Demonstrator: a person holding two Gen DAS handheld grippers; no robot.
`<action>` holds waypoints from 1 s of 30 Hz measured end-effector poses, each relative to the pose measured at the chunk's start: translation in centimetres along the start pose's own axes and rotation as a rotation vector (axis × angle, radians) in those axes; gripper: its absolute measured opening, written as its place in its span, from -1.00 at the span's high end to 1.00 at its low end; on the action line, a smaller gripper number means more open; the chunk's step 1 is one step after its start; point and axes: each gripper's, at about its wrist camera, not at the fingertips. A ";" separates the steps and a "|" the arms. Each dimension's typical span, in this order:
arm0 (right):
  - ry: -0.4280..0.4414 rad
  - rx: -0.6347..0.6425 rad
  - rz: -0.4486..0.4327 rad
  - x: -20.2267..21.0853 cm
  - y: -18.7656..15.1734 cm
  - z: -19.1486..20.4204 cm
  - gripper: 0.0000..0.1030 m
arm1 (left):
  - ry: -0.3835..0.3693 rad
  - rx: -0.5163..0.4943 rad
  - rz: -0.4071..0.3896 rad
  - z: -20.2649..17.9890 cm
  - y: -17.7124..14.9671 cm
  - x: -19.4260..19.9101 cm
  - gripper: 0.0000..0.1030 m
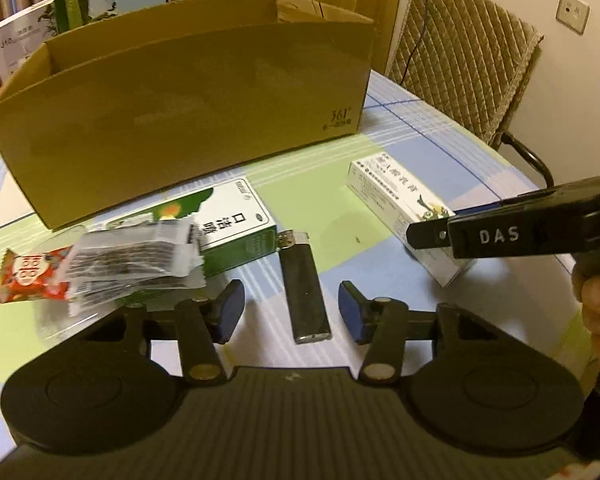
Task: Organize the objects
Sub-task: 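Grasp the black lighter with the left tool while the right tool grasps the ointment box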
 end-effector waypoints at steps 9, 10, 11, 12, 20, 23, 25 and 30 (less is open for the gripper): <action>0.000 0.008 0.003 -0.4 0.1 -0.2 0.28 | -0.006 -0.010 0.024 -1.1 -0.2 -1.3 0.63; -0.003 0.016 0.004 -0.4 0.0 -0.1 0.28 | -0.003 -0.010 0.023 -1.1 -0.3 -1.2 0.64; -0.006 0.027 0.008 -0.4 0.0 0.1 0.28 | -0.001 -0.009 0.024 -1.1 -0.4 -1.1 0.66; -0.003 0.031 0.014 -0.4 0.0 0.2 0.28 | 0.000 -0.008 0.027 -1.1 -0.5 -1.0 0.66; 0.048 0.092 0.074 1.0 -1.7 1.7 0.29 | 0.024 0.022 0.056 -0.3 -2.8 1.4 0.66; 0.060 0.095 0.081 2.0 -2.6 2.3 0.29 | 0.029 0.064 0.065 0.1 -4.1 2.6 0.66; 0.076 0.093 0.091 2.4 -3.4 2.8 0.28 | 0.033 0.090 0.069 0.3 -5.0 3.4 0.66; 0.100 0.130 0.092 2.4 -4.1 4.2 0.28 | 0.069 0.084 0.052 0.5 -5.8 3.8 0.65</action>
Point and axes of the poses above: each gripper's, at about its wrist camera, not at the fingertips, and x roughly against the way its jaws point, z to its left, y to its top, and after that the axes turned 12 degrees about y, right-handed
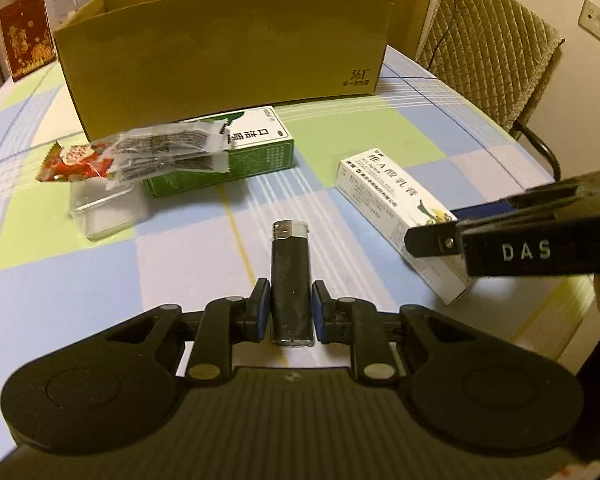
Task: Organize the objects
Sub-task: 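Grasp the black lighter with the left tool while the right tool grasps the ointment box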
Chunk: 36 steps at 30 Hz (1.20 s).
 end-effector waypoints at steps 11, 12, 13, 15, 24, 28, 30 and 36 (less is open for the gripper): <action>-0.011 -0.017 -0.007 -0.7 0.4 -0.8 0.24 | 0.010 -0.020 -0.030 -0.5 0.6 -1.0 0.58; -0.012 -0.016 -0.008 -0.7 0.4 -0.7 0.23 | 0.009 -0.026 -0.031 -0.5 0.6 -1.0 0.58; -0.013 -0.014 -0.008 -0.8 0.4 -0.7 0.23 | 0.007 -0.030 -0.031 -0.5 0.7 -1.1 0.58; -0.016 -0.010 -0.005 -1.0 0.4 -0.7 0.23 | 0.004 -0.032 -0.031 -0.5 0.7 -1.1 0.58; -0.023 0.059 -0.017 -2.2 0.6 -0.1 0.22 | 0.028 -0.017 -0.037 -0.5 0.7 -1.0 0.66; -0.046 0.104 -0.011 -2.6 0.6 0.4 0.23 | 0.033 -0.008 -0.030 -0.2 0.6 -0.9 0.66; -0.066 0.125 0.001 -2.8 0.6 0.7 0.31 | 0.034 -0.004 -0.028 0.0 0.6 -0.9 0.66; -0.056 0.102 -0.025 -1.9 0.8 0.8 0.32 | 0.029 0.027 -0.018 0.5 0.7 -0.8 0.66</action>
Point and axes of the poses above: each gripper's, at about its wrist camera, not at the fingertips, and x roughly against the way its jaws point, z to its left, y to its top, and after that the axes turned 12 degrees about y, right-handed
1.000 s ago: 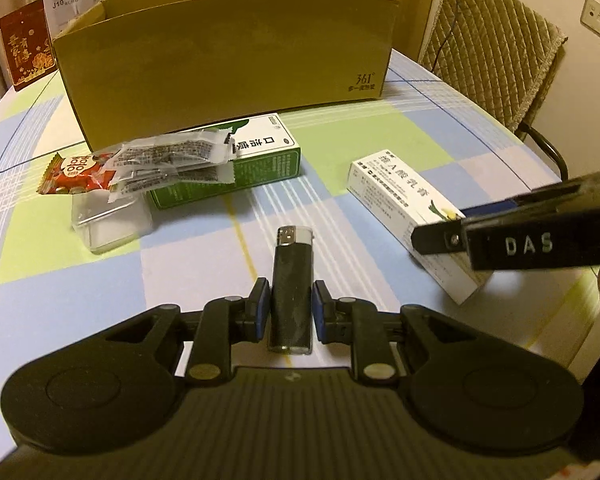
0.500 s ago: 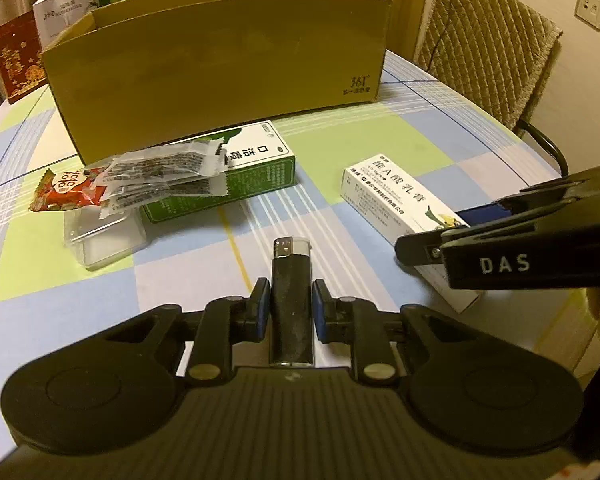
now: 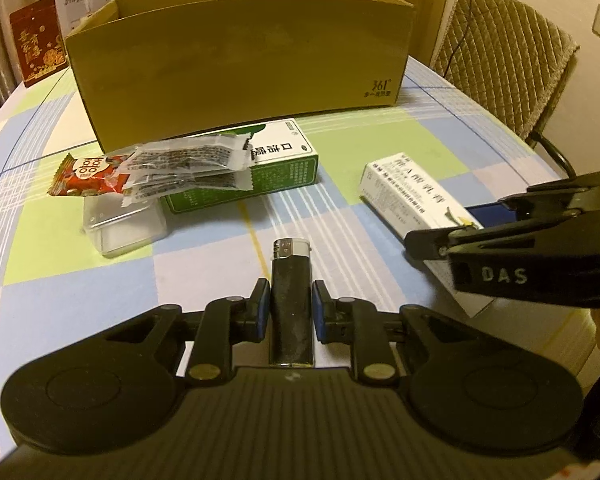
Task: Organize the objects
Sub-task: 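Grasp the black lighter with the left tool while the right tool grasps the ointment box, then carry the lighter and ointment box over the cardboard box with both tools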
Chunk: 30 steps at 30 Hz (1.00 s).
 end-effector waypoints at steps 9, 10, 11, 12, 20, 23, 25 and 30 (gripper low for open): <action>0.013 -0.038 -0.077 2.5 1.0 -0.1 0.32 | -0.004 0.007 -0.056 0.2 1.0 1.8 0.66; 0.013 -0.038 -0.083 2.7 1.1 -0.1 0.32 | -0.007 0.009 -0.063 0.2 1.1 2.1 0.66; 0.014 -0.039 -0.088 2.9 1.2 -0.1 0.32 | -0.009 0.012 -0.071 0.3 1.3 2.3 0.66; 0.015 -0.037 -0.092 3.0 1.3 0.0 0.32 | -0.011 0.014 -0.078 0.3 1.5 2.5 0.66; 0.032 -0.015 -0.131 4.2 2.5 0.2 0.32 | -0.005 0.027 -0.132 0.7 3.4 4.2 0.66; 0.032 -0.010 -0.153 4.6 3.3 0.2 0.32 | -0.001 0.045 -0.152 1.3 4.4 4.8 0.66; 0.033 -0.003 -0.162 4.7 3.9 0.4 0.32 | 0.004 0.050 -0.166 1.6 5.1 5.2 0.66; 0.053 0.013 -0.201 5.3 6.0 0.9 0.32 | 0.010 0.050 -0.213 2.4 7.6 6.1 0.66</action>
Point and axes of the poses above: each gripper's, at about its wrist camera, not at the fingertips, and x roughly against the way its jaws point, z to its left, y to its top, and after that the axes turned 12 degrees about y, right-handed
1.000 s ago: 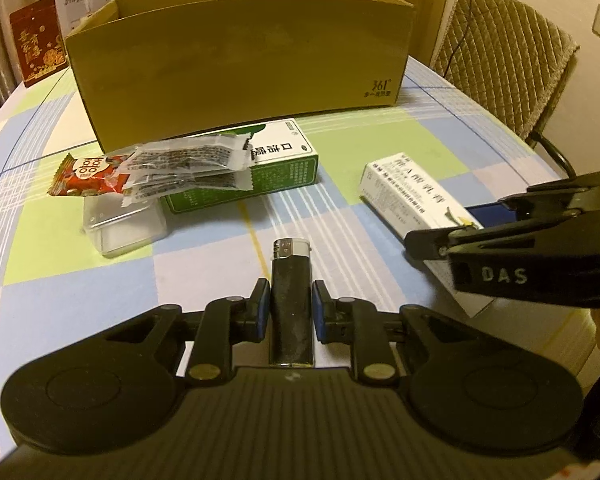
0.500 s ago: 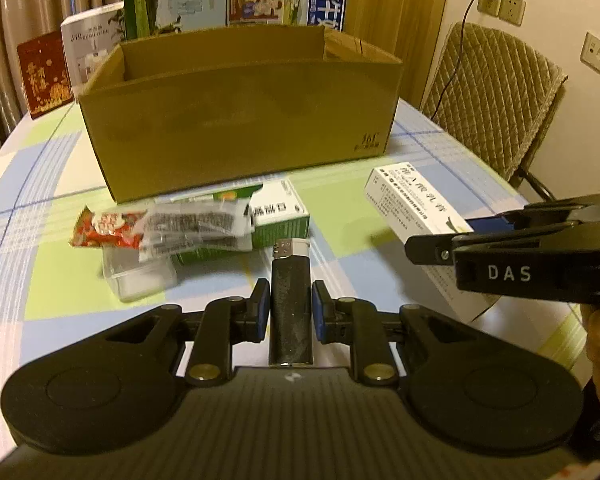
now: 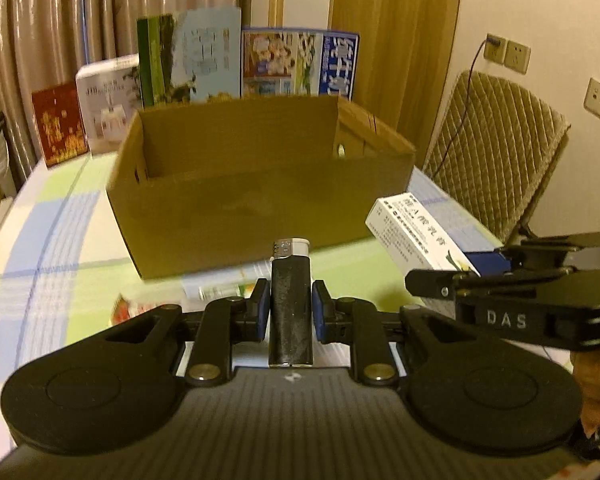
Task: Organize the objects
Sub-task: 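Carry the lighter and ointment box over the cardboard box with both tools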
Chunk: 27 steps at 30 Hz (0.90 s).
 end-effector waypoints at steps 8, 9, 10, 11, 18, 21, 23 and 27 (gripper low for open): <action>0.003 0.015 -0.054 -0.2 3.6 0.1 0.32 | 0.030 0.009 -0.051 1.8 3.6 -0.6 0.66; 0.005 0.016 -0.058 -0.3 4.0 0.0 0.32 | 0.034 0.011 -0.059 2.1 4.0 -0.7 0.66; 0.005 0.019 -0.065 -0.3 4.5 0.0 0.32 | 0.037 0.014 -0.069 2.3 4.6 -0.8 0.66; 0.005 0.022 -0.070 -0.3 4.9 0.0 0.32 | 0.040 0.017 -0.077 2.6 5.2 -0.8 0.66; 0.012 0.033 -0.123 -1.6 8.4 0.4 0.32 | 0.064 0.070 -0.115 4.7 9.0 -2.3 0.66; 0.003 0.023 -0.143 -2.5 9.8 0.0 0.32 | 0.073 0.101 -0.123 5.7 10.2 -3.2 0.66; 0.000 -0.004 -0.146 -3.4 10.5 -0.7 0.32 | 0.075 0.119 -0.121 6.3 10.9 -4.1 0.66; -0.008 -0.044 -0.163 -4.8 11.9 -1.9 0.32 | 0.068 0.141 -0.109 6.8 12.1 -6.2 0.66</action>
Point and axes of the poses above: each gripper's, at about its wrist camera, not at the fingertips, and x roughly against the way its jaws point, z to its left, y to its top, and after that the axes turned 12 degrees about y, right-handed
